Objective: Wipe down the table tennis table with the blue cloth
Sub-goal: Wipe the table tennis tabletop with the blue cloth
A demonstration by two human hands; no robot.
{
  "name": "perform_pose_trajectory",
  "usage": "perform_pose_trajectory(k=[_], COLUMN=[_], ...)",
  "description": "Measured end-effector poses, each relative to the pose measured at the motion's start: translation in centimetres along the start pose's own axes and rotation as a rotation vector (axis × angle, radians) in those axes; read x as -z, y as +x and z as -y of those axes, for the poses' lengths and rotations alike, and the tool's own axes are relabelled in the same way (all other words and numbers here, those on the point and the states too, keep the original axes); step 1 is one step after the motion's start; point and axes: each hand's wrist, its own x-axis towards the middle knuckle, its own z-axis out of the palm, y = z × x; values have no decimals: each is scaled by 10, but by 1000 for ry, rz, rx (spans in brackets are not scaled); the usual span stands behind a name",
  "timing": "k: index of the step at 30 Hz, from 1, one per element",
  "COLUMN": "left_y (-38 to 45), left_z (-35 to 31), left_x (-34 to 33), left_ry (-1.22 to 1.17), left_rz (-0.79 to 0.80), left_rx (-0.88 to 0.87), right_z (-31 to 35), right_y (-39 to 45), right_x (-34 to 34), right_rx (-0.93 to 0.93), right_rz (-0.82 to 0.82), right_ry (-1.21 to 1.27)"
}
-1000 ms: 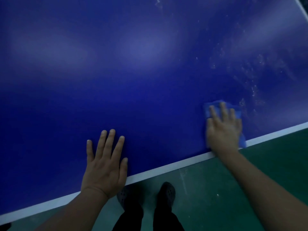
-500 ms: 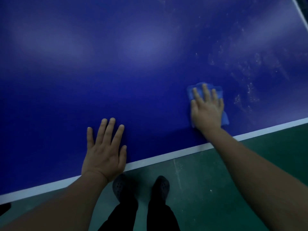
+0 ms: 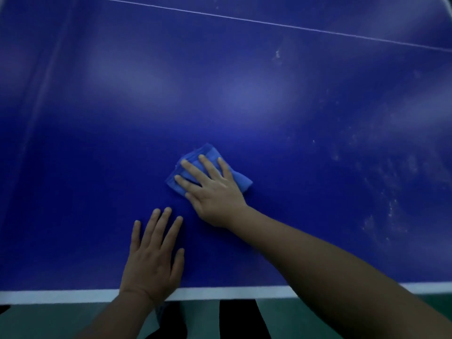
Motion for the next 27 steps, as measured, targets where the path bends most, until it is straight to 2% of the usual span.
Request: perform_pose_trajectory(k=[2, 4, 6, 9, 11, 13, 14, 15, 18, 19, 20, 21, 23, 25, 27], left_y=[19, 48, 81, 121, 130, 131, 131, 130, 132, 133, 133, 133, 132, 134, 134], left_z=[-17, -32, -42, -51, -50, -49, -48, -49, -49, -48, -47, -46, -46, -48, -49], left_x=[0, 2, 6, 7, 4, 1, 0, -1, -2, -3, -4, -4, -5, -3, -1], left_ry=[-35, -58, -78, -77, -52, -32, -31, -33, -23, -10, 2, 9, 17, 17, 11], left_rz=[-50, -96, -131, -115, -78, -70, -74, -79, -87, -82, -77, -76, -75, -64, -51], left_rx=[110, 157, 223, 315, 341, 344, 341, 337, 316, 309, 307, 309, 314, 317, 327], right_z=[-25, -75, -147, -257, -290, -280, -260, -233, -145, -135, -144, -169, -235, -307, -342], right_y=[17, 18, 12, -5, -11, -2, 6, 14, 22, 18, 14, 11, 5, -11, -27], right_x=[2, 4, 12, 30, 39, 39, 37, 34, 16, 12, 13, 17, 28, 42, 53], right_rx=[80, -11, -272, -792, -1042, -1138, -1097, -972, -283, -97, -3, -6, -229, -627, -976], right_rz=[0, -56, -105, -107, -118, -171, -186, -194, -101, -82, -73, -78, -114, -110, -146], right_ry=[-2, -14, -51, -15, 81, 96, 68, 37, -11, -14, -2, -1, -75, -92, 25])
